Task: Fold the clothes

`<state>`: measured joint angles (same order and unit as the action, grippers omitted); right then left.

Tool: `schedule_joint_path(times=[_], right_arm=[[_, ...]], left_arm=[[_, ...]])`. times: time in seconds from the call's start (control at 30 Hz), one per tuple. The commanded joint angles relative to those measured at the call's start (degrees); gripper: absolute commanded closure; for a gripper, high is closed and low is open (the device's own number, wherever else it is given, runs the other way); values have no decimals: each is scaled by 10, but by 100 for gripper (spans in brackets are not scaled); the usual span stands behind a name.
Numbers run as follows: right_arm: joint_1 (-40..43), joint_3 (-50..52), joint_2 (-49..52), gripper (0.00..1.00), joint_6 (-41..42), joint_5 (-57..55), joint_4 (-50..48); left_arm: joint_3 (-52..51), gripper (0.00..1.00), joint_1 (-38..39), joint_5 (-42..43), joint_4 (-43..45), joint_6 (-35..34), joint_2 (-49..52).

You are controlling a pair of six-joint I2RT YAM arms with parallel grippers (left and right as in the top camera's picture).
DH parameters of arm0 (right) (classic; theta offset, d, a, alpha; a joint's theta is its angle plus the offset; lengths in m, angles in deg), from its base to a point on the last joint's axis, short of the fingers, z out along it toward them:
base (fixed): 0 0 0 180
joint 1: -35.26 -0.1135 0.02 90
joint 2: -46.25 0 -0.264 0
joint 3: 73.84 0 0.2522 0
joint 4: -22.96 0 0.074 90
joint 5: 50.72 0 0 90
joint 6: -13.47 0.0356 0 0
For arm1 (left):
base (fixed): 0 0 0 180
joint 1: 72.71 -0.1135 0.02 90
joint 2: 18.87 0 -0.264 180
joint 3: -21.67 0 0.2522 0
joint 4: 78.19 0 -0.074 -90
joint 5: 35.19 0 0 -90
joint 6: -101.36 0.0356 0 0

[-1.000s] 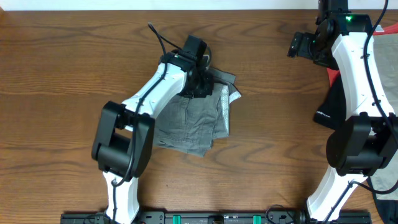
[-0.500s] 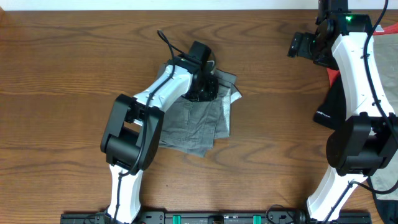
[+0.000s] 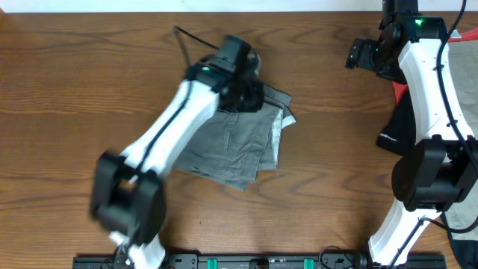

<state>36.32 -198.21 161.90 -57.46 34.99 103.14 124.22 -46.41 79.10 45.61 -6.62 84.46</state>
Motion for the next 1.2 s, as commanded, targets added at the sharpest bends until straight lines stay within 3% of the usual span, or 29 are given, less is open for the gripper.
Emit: schedule_joint_path(times=[0.0, 0.17, 0.37, 0.57, 0.73, 1.17], right_arm=[[4, 3, -2, 1, 8, 0, 0], [4, 3, -2, 1, 8, 0, 0], [4, 3, -2, 1, 8, 0, 0], [4, 3, -2, 1, 8, 0, 0], [4, 3, -2, 1, 8, 0, 0], [4, 3, -2, 1, 8, 0, 0]], left_arm=[[3, 84, -2, -57, -56, 3, -42], [-5, 85, -2, -88, -157, 3, -36], [-52, 90, 3, -69, -165, 1, -17], [-127, 90, 7, 2, -86, -3, -3], [-187, 94, 15, 9, -36, -34, -3], [-291, 94, 75, 31, 152, -90, -3]])
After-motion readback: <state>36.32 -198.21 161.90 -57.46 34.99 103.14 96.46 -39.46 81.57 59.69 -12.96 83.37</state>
